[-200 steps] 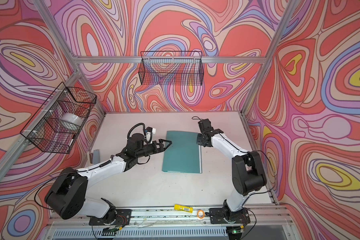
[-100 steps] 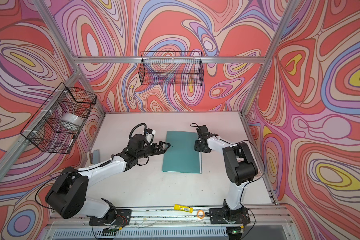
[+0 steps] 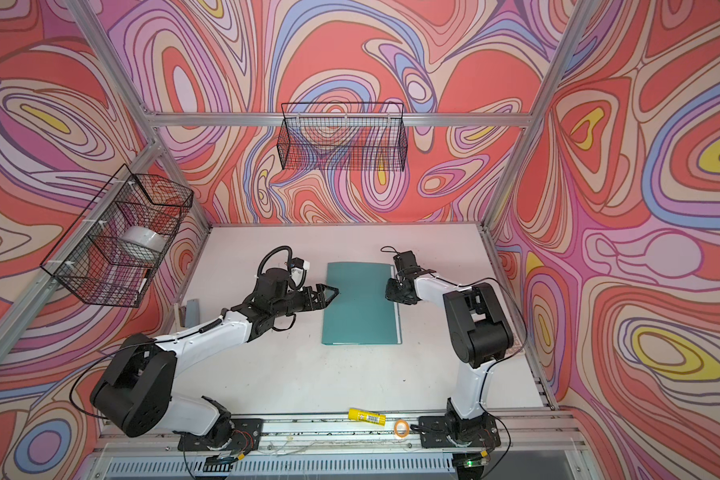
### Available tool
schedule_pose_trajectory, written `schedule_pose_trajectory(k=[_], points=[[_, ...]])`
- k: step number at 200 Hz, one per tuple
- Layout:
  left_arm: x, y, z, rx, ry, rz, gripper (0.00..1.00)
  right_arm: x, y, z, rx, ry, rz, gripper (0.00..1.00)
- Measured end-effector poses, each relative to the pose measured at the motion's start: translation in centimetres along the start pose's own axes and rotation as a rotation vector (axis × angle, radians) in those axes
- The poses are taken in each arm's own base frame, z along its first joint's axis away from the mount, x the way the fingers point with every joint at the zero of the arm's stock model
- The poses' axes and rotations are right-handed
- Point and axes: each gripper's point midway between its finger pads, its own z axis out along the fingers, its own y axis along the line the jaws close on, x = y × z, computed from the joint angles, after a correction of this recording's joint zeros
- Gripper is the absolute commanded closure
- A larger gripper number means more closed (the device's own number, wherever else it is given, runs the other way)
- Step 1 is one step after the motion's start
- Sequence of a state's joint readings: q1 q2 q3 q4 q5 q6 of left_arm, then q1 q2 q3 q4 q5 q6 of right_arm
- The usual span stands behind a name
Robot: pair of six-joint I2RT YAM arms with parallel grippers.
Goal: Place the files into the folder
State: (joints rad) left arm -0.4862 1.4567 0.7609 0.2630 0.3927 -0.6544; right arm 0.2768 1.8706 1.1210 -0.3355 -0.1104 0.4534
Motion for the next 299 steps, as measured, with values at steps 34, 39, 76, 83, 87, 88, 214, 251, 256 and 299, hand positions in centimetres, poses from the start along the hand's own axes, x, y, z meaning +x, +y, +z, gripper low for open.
schedule_pose_trajectory(k=[34,39,76,83,87,88,214,251,256,299], points=[[-0.6,2.1,-0.8,-0.039,-0.018,-0.033,0.05,-0.2,1.2,0.3,-0.068,0.005,0.027,0.65],[-0.7,2.3,-0.9,-0.044,-0.020,-0.036,0.05,-0.2,1.3,0.3,-0.073,0.007,0.029,0.65],[-2.0,3.2,-2.4,-0.069,-0.056,-0.052,0.02,-0.1,1.5,0.1,-0.078,0.017,0.032,0.63],[-2.4,3.2,-2.9,-0.076,-0.069,-0.049,0.00,-0.1,1.4,-0.2,-0.071,0.016,0.028,0.61],[-2.7,3.3,-3.1,-0.083,-0.079,-0.044,0.00,-0.2,1.3,-0.5,-0.063,0.014,0.025,0.58],[-2.7,3.3,-3.2,-0.085,-0.081,-0.045,0.00,-0.2,1.3,-0.5,-0.063,0.013,0.024,0.57],[-5.9,10.6,-13.8,-0.621,-0.535,0.259,0.00,-5.4,2.6,-19.2,-0.068,-0.483,-0.107,0.01],[-5.7,14.8,-17.5,-0.913,-0.611,0.368,0.00,-3.2,1.8,-16.8,-0.051,-0.512,-0.148,0.01],[-5.5,15.5,-17.6,-0.946,-0.606,0.379,0.00,-3.0,1.8,-16.5,-0.049,-0.508,-0.155,0.01],[-2.0,24.5,-17.5,-1.099,-0.534,0.351,0.00,-3.9,2.5,-16.0,-0.052,-0.545,-0.184,0.01]])
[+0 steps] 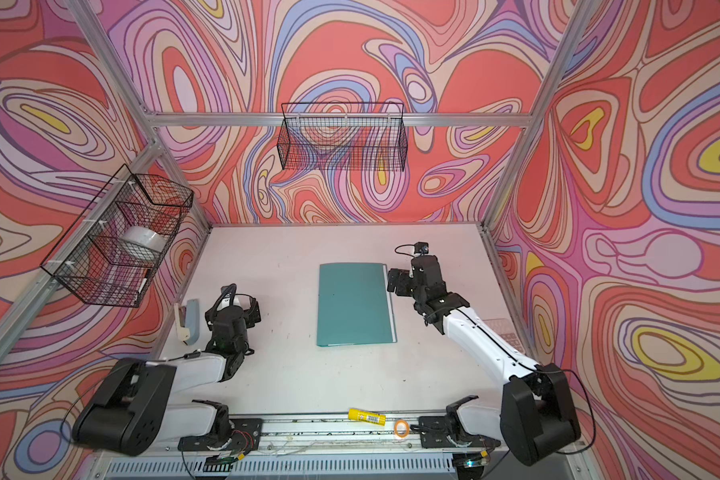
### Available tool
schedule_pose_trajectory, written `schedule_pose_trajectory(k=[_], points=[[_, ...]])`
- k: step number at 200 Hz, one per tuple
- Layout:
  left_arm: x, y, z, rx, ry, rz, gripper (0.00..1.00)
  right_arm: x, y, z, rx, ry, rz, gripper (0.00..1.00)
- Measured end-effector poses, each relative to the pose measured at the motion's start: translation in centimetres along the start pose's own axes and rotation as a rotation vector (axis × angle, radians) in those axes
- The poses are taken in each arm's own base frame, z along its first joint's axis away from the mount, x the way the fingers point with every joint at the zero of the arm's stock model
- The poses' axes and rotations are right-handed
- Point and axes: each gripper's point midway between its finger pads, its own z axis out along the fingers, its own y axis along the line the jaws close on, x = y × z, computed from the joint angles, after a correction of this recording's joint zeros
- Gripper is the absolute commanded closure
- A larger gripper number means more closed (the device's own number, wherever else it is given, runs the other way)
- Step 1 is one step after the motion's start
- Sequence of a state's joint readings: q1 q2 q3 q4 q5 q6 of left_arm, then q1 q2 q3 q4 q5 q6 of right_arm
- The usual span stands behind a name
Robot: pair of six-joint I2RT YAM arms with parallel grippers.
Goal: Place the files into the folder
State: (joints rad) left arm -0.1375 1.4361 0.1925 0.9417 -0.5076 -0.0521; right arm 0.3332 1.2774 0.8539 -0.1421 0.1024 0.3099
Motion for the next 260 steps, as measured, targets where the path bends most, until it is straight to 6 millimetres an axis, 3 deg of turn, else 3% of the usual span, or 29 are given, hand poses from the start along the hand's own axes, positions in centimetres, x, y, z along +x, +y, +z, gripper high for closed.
schedule_pose_trajectory(k=[18,41,51,70,102,135,171,260], points=[[1.4,0.7,0.2,0.012,0.020,-0.013,0.00,-0.8,-0.7,0.1,0.039,-0.044,-0.033,0.01],[-1.1,-0.6,0.1,0.086,-0.071,-0.054,0.00,-0.6,-2.7,0.2,0.146,-0.089,-0.096,0.02],[-1.6,-1.4,0.4,0.124,-0.100,-0.056,0.00,0.2,-4.0,0.4,0.204,-0.096,-0.124,0.02],[-0.8,-2.1,1.0,0.154,-0.061,-0.035,0.00,1.8,-6.9,0.9,0.321,-0.100,-0.159,0.02],[-2.7,-2.2,1.8,0.159,-0.092,-0.060,0.00,4.5,-11.4,3.5,0.488,-0.127,-0.208,0.01],[-2.6,-2.4,1.9,0.167,-0.083,-0.056,0.00,7.2,-14.3,5.8,0.553,-0.154,-0.246,0.02],[-2.4,-2.5,2.0,0.170,-0.073,-0.054,0.00,4.2,-17.3,5.3,0.534,-0.263,-0.132,0.01],[-2.8,-2.8,2.4,0.178,-0.065,-0.050,0.00,2.9,-16.2,5.9,0.361,-0.334,-0.096,0.01]])
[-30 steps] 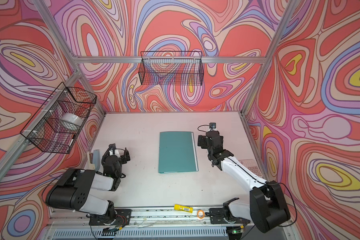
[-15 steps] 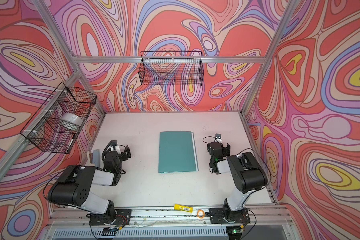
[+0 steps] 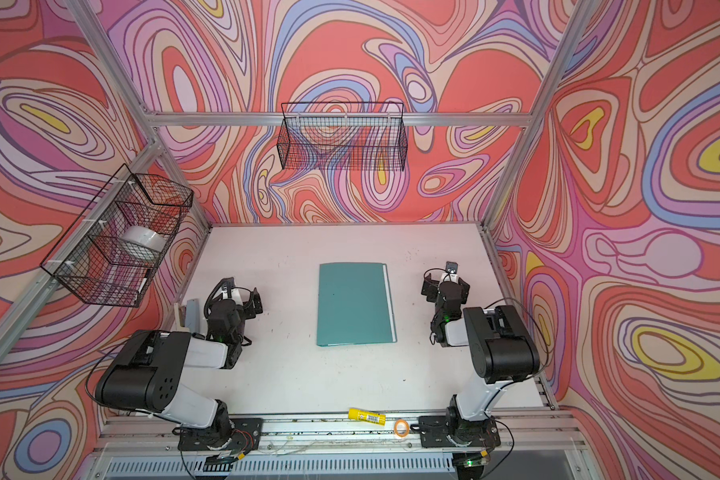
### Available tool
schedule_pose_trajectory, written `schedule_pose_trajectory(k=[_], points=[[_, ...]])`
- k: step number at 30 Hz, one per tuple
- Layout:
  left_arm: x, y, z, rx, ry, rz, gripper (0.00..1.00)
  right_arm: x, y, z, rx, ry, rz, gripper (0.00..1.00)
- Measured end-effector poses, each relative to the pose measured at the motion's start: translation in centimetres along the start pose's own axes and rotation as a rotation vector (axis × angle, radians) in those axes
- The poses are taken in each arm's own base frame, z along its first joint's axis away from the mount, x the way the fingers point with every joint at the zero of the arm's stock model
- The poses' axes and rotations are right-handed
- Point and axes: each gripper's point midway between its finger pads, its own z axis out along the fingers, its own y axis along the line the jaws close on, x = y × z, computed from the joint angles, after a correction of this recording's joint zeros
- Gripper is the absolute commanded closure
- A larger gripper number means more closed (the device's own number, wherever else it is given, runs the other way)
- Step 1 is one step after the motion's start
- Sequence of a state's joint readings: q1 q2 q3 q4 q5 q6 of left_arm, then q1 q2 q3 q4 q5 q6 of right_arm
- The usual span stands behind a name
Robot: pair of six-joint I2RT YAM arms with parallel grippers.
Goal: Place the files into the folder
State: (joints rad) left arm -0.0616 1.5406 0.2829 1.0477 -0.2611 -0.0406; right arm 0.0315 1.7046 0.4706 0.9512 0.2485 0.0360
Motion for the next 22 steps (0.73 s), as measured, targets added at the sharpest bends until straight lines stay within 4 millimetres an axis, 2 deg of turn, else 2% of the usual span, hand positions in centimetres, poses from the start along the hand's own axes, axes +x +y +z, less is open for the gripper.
schedule_pose_trajectory(k=[3,7,22], points=[[-0.1,-0.3,0.5,0.007,0.024,0.010,0.00,-0.2,0.2,0.0,-0.011,-0.007,0.002,0.02],[-1.1,-0.7,1.1,0.019,0.014,0.007,0.00,-0.2,0.3,0.0,-0.015,-0.009,0.004,0.01],[-0.3,-0.8,1.2,0.024,0.050,0.018,0.00,-0.1,0.5,0.1,-0.029,-0.006,0.005,0.01]])
